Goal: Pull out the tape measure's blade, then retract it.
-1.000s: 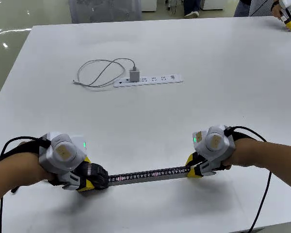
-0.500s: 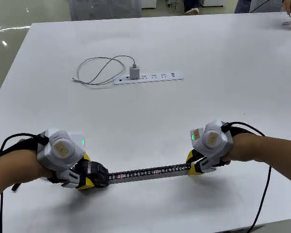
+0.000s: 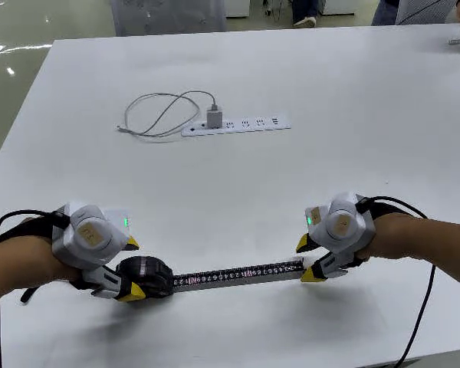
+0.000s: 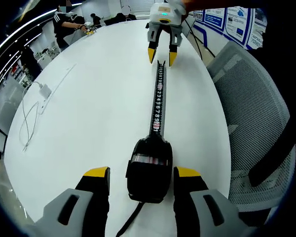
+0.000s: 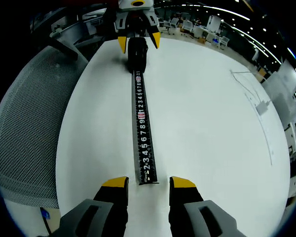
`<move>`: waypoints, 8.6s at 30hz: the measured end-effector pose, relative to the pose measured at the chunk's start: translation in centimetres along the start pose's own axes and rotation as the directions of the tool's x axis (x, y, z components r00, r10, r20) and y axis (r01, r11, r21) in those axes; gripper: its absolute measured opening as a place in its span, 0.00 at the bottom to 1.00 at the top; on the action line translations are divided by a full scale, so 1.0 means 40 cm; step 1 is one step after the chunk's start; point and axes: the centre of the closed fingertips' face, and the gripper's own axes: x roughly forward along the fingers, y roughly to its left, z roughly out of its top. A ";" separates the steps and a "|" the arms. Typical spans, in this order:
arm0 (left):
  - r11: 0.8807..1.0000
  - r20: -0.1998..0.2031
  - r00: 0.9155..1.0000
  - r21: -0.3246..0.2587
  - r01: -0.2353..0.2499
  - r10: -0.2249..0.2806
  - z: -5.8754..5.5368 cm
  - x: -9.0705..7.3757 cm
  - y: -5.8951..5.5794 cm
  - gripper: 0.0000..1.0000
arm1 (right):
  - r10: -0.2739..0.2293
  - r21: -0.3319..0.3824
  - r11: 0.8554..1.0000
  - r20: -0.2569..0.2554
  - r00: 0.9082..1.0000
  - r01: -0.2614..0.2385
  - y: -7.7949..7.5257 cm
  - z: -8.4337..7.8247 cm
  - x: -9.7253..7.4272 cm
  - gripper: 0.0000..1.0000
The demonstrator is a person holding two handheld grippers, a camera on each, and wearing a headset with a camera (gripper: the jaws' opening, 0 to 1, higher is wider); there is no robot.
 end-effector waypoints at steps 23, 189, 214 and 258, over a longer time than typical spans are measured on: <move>0.994 0.047 0.999 -0.105 -0.007 0.012 -0.010 -0.031 0.001 0.85 | -0.042 0.074 0.997 0.044 0.998 0.039 -0.008 0.012 -0.032 0.54; 0.672 0.159 0.844 -0.687 -0.278 0.513 -0.009 -0.048 -0.029 0.99 | -0.221 0.324 0.933 0.168 0.961 0.157 0.019 -0.041 -0.196 0.99; 0.450 0.026 0.774 -0.825 -0.340 0.633 -0.002 0.003 0.009 0.99 | -0.109 0.152 0.984 0.080 0.991 0.096 -0.030 -0.006 -0.087 0.99; 0.410 0.036 0.686 -0.824 -0.391 0.727 -0.013 0.018 0.025 0.98 | 0.066 -0.014 0.998 0.015 0.998 -0.066 -0.001 -0.008 0.014 0.35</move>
